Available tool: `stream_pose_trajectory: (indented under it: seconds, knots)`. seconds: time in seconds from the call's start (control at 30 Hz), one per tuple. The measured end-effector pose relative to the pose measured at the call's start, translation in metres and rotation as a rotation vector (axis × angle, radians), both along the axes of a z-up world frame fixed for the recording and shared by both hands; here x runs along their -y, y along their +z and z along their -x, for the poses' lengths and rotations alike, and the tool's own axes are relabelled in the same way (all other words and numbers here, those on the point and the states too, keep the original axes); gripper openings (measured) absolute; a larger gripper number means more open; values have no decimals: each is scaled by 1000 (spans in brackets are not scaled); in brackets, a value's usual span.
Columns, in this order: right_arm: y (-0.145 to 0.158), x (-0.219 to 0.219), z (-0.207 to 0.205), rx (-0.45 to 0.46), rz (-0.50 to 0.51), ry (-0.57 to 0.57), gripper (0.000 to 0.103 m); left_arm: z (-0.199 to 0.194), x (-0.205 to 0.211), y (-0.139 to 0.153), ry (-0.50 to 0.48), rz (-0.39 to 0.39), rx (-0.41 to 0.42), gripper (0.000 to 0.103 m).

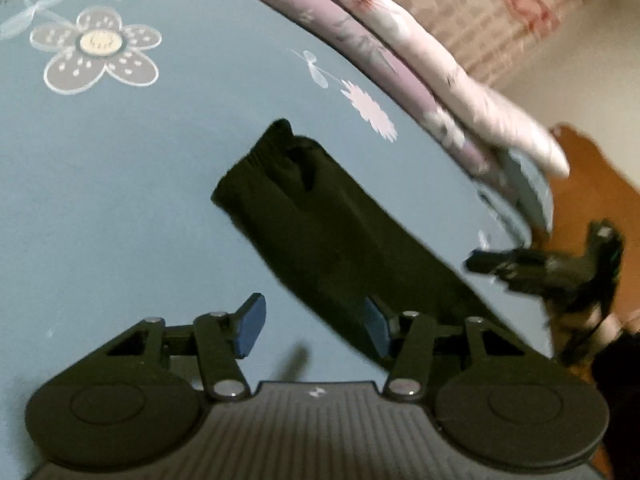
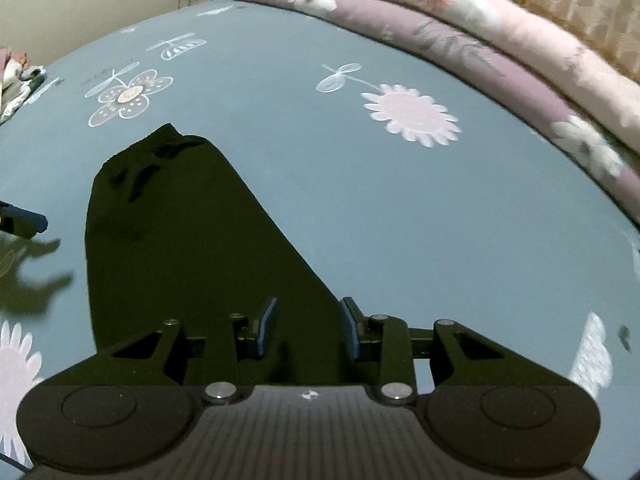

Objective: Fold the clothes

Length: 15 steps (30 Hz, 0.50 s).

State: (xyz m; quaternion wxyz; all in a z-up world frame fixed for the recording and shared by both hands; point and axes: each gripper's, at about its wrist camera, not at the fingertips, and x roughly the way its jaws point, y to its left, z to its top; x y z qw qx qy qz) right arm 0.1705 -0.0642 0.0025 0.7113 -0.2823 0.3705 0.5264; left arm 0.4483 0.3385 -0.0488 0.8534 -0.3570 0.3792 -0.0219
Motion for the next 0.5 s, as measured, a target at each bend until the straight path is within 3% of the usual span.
stream_pose_trajectory:
  seconds: [0.27, 0.5]
  knots:
    - [-18, -57, -5, -60, -33, 52, 38, -30, -21, -32, 85, 126, -58, 53]
    - [-29, -102, 2, -95, -37, 119, 38, -39, -27, -45, 132, 208, -21, 53]
